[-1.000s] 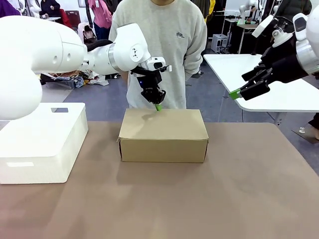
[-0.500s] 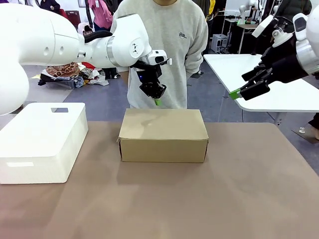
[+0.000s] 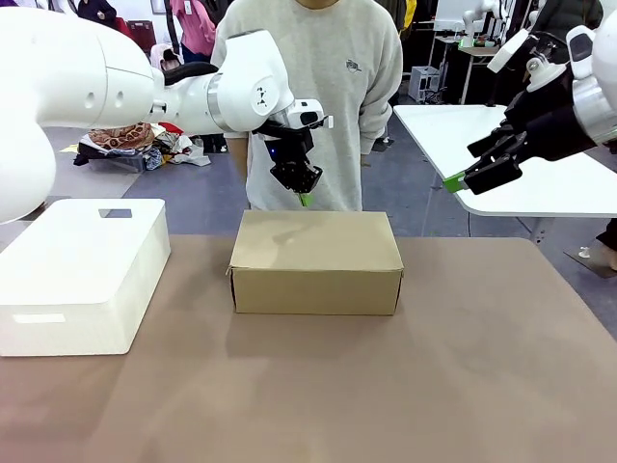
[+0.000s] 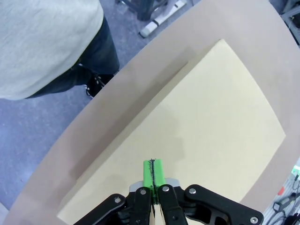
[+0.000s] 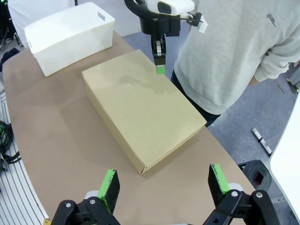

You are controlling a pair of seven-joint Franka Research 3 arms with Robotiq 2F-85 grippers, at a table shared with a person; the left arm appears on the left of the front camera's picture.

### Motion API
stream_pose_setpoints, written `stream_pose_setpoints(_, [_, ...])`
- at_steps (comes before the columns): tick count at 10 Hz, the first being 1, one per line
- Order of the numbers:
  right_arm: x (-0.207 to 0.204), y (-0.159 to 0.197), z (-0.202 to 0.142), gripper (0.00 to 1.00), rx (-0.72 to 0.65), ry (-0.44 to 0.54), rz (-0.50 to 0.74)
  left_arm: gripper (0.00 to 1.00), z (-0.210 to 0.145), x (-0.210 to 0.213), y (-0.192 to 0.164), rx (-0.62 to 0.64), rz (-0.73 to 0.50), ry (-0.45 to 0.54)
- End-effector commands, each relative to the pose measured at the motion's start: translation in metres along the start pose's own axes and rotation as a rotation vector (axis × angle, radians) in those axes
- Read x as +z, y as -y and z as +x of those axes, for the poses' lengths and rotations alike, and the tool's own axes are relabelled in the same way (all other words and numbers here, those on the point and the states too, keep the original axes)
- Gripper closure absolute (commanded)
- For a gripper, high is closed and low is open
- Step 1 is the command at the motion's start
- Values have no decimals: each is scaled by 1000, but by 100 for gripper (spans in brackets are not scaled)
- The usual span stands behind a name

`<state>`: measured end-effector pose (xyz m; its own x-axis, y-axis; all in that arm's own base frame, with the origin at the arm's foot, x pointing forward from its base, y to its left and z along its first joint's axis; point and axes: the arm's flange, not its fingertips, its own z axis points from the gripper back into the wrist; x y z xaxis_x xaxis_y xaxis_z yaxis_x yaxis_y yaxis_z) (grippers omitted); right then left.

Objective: Pack the shoes into the box.
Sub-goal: Press down on the lid of the Shoes Box.

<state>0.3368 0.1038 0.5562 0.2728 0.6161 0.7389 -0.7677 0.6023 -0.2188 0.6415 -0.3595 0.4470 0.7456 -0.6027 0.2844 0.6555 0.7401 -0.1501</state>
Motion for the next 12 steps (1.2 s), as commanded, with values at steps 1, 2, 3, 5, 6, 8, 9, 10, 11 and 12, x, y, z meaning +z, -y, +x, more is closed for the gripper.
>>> stream_pose_setpoints(1, [1, 1, 0, 0, 0, 3, 2, 100, 3, 4, -1, -2, -1, 1])
stream_pose_setpoints(2, [1, 1, 0, 0, 0, 3, 2, 100, 3, 4, -1, -2, -1, 1])
stream_pose_setpoints(3, [1, 1, 0, 0, 0, 3, 2, 100, 3, 4, -1, -2, -1, 1])
stream_pose_setpoints(5, [1, 1, 0, 0, 0, 3, 2, 100, 0, 0, 0, 0, 0, 1])
stream_pose_setpoints(6, [1, 1, 0, 0, 0, 3, 2, 100, -24, 8, 16, 6, 49, 5])
stream_pose_setpoints(8, [1, 1, 0, 0, 0, 3, 2, 100, -69, 21, 42, -14, 111, -15])
stream_pose_setpoints(9, [1, 1, 0, 0, 0, 3, 2, 100, -94, 29, 49, 5, 153, -8])
stream_pose_setpoints(10, [1, 1, 0, 0, 0, 3, 2, 100, -114, 35, 54, -1, 155, 5])
stream_pose_setpoints(11, [1, 1, 0, 0, 0, 3, 2, 100, -129, 41, 54, -15, 158, 19])
stream_pose_setpoints(12, [1, 1, 0, 0, 0, 3, 2, 100, -144, 50, 55, -9, 170, 28])
